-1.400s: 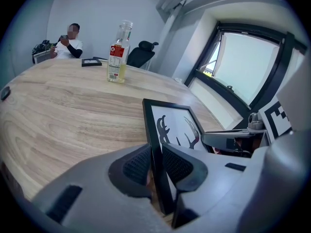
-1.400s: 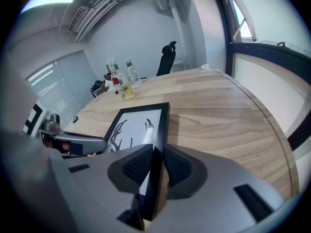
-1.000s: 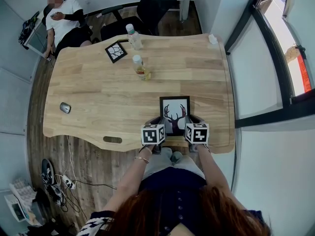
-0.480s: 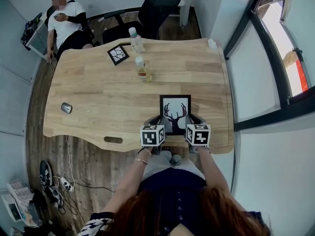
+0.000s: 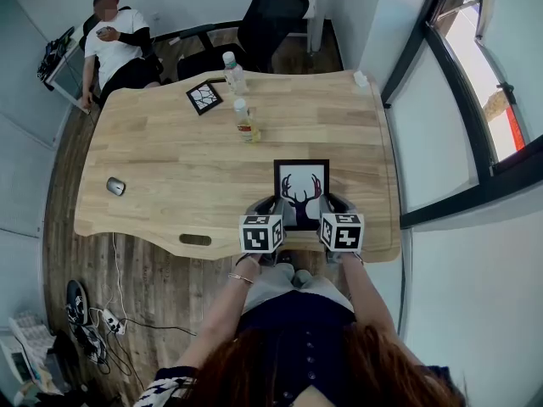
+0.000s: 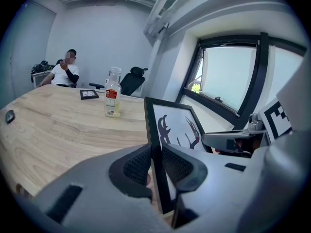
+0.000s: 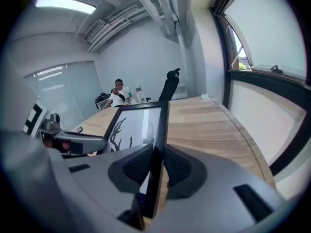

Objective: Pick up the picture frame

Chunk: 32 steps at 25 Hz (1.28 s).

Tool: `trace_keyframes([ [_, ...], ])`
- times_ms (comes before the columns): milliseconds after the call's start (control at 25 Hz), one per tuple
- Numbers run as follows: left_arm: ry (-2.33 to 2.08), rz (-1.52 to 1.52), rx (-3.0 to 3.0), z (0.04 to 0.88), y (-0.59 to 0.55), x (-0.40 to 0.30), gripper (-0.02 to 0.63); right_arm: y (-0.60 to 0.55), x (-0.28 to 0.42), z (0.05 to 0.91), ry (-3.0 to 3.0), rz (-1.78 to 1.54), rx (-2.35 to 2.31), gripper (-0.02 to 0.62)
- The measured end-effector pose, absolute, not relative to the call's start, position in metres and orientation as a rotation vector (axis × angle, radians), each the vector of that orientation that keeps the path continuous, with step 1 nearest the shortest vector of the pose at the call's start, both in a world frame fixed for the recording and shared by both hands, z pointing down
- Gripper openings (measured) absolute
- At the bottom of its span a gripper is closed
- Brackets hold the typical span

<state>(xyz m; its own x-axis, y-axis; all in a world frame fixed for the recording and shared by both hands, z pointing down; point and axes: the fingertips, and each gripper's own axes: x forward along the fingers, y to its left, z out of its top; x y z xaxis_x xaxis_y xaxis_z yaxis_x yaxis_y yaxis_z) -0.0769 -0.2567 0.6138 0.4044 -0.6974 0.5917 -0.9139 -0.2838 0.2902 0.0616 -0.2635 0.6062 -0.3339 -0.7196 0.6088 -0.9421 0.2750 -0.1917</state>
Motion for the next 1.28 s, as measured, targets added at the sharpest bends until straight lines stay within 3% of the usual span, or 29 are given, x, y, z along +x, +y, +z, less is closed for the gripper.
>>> trace_keyframes([
  [1280,-1.553,0.379,2.257,0.507,-0.218,-0.056,0.083,-0.224,0.084,0.505,-2.33,0.515,1.609,0.072],
])
